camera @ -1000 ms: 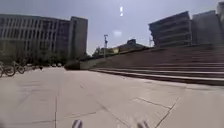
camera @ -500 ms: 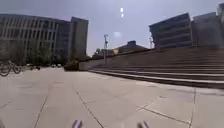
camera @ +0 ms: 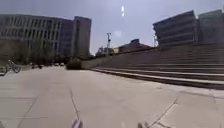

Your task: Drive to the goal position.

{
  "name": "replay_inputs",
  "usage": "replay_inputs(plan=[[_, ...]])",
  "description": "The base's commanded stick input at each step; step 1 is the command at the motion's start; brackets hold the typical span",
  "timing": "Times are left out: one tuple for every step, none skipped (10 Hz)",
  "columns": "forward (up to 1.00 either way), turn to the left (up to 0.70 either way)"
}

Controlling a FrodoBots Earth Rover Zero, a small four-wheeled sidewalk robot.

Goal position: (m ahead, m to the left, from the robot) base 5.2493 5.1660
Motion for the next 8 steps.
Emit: replay_inputs(plan=[[0.85, 0.34], [0.85, 0.34], [0.85, 0.34], [0.85, 0.34], [0.85, 0.34], [0.85, 0.34], [0.85, 0.34], [0.85, 0.34]])
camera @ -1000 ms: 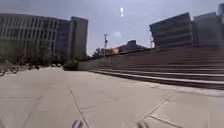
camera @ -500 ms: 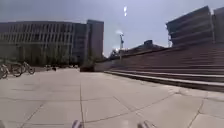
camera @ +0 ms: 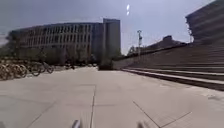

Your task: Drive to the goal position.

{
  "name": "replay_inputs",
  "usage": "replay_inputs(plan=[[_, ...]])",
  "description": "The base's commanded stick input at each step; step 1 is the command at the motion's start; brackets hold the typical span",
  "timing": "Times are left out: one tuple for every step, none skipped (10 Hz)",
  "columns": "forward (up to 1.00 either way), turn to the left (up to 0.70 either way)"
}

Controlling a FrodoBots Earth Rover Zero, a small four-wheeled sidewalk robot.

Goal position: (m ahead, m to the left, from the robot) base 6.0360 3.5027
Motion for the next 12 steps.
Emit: replay_inputs(plan=[[0.85, 0.34], [0.85, 0.34], [0.85, 0.17], [0.85, 0.00], [0.85, 0.00], [0.85, 0.00], [0.85, 0.00], [0.85, 0.00], [0.85, 0.00], [0.85, 0.00], [0.85, 0.00], [0.85, 0.00]])
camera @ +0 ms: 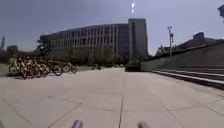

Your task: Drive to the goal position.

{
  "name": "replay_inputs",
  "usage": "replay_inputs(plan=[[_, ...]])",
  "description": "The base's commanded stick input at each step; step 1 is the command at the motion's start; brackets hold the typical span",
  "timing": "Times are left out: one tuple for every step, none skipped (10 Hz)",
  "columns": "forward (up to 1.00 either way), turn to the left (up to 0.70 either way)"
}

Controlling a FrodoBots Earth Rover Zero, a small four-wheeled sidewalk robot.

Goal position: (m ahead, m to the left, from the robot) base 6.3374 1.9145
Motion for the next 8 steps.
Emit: replay_inputs(plan=[[0.85, 0.00], [0.85, 0.00], [0.85, 0.00], [0.85, 0.00], [0.85, 0.00], [0.85, 0.00], [0.85, 0.00], [0.85, 0.00]])
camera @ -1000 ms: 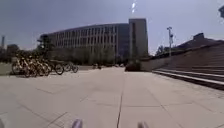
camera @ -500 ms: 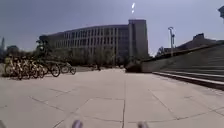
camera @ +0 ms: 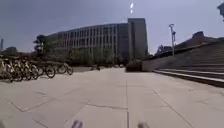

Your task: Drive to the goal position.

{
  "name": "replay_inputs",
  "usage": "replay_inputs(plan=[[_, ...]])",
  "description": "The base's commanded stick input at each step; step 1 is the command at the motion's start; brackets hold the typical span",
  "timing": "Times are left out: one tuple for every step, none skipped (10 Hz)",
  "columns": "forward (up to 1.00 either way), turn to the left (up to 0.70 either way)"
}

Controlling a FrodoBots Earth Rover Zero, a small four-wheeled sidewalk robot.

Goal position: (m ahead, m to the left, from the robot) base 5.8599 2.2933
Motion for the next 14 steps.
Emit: replay_inputs(plan=[[0.85, 0.00], [0.85, 0.00], [0.85, 0.00], [0.85, 0.00], [0.85, 0.00], [0.85, 0.00], [0.85, 0.00], [0.85, 0.00], [0.85, 0.00], [0.85, 0.00], [0.85, 0.00], [0.85, 0.00], [0.85, 0.00], [0.85, 0.00]])
